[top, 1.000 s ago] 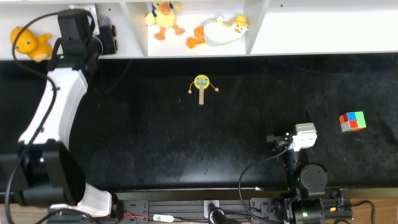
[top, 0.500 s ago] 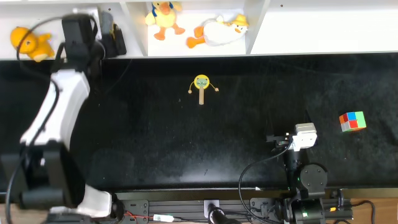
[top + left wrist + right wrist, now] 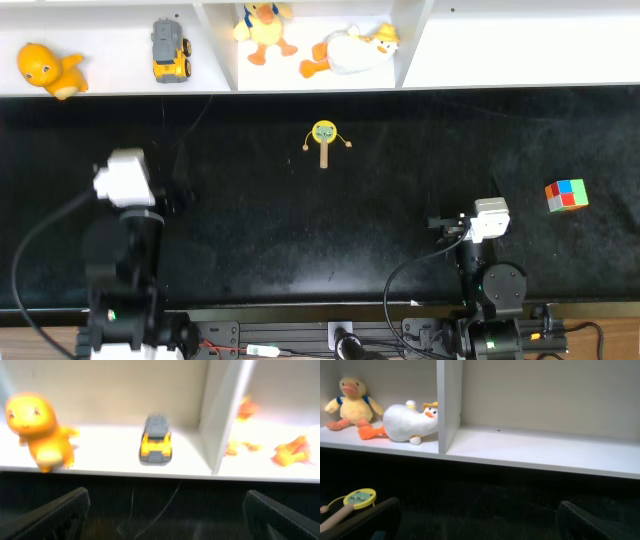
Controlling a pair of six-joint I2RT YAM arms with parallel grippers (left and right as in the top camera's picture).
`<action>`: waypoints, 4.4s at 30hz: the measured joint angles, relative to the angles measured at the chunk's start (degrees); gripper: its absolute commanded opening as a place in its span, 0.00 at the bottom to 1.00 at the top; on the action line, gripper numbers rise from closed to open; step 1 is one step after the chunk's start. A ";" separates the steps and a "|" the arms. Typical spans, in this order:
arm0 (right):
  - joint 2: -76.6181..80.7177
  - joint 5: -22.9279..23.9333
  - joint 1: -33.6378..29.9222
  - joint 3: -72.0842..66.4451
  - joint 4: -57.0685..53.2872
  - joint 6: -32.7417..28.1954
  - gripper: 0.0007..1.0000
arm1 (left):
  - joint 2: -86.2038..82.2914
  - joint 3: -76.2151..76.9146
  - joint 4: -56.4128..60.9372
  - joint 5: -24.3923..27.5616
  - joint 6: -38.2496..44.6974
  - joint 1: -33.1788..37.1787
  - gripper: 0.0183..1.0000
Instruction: Store Toys
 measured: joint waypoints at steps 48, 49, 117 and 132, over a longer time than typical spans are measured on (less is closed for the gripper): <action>0.22 2.21 0.00 0.00 0.74 -1.01 1.00 | -27.06 -18.05 -7.26 6.67 6.82 -0.92 1.00; 0.52 2.86 0.00 0.00 0.96 -0.52 0.99 | -27.06 -18.05 -7.26 6.67 6.82 -0.92 1.00; 112.34 12.52 35.08 77.68 -42.66 41.51 0.97 | -27.21 -18.05 -7.26 6.67 6.80 -0.92 1.00; 113.24 11.61 35.15 77.96 -42.38 41.27 0.27 | -27.21 -18.05 -7.26 6.67 6.80 -0.92 1.00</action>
